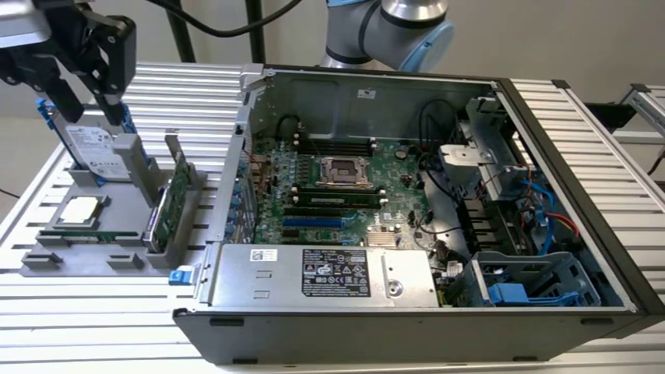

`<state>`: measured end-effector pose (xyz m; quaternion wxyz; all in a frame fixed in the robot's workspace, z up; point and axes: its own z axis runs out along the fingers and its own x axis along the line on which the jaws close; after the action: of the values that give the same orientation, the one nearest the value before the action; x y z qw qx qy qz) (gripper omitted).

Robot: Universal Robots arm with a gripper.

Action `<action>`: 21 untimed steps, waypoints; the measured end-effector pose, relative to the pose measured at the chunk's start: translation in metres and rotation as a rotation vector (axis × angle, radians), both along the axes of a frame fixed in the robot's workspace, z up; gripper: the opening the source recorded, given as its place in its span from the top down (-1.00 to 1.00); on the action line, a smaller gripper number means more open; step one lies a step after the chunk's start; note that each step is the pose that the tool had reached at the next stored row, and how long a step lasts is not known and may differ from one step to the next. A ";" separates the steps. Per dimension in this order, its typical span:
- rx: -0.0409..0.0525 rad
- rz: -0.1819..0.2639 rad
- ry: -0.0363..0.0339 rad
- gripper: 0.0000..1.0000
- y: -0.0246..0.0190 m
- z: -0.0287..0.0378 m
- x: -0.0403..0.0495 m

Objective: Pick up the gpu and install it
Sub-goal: 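Pick up the gpu and move the gpu toward the slot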

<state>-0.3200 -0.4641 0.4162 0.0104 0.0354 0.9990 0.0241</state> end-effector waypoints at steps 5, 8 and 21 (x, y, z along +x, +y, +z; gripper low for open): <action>0.0000 0.000 0.0000 -1.00 0.0013 -0.0026 0.0004; -0.0001 0.000 0.0001 -1.00 0.0019 -0.0041 0.0006; 0.0000 0.000 0.0000 -1.00 0.0044 -0.0112 0.0012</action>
<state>-0.3188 -0.4597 0.4050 0.0104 0.0354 0.9990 0.0241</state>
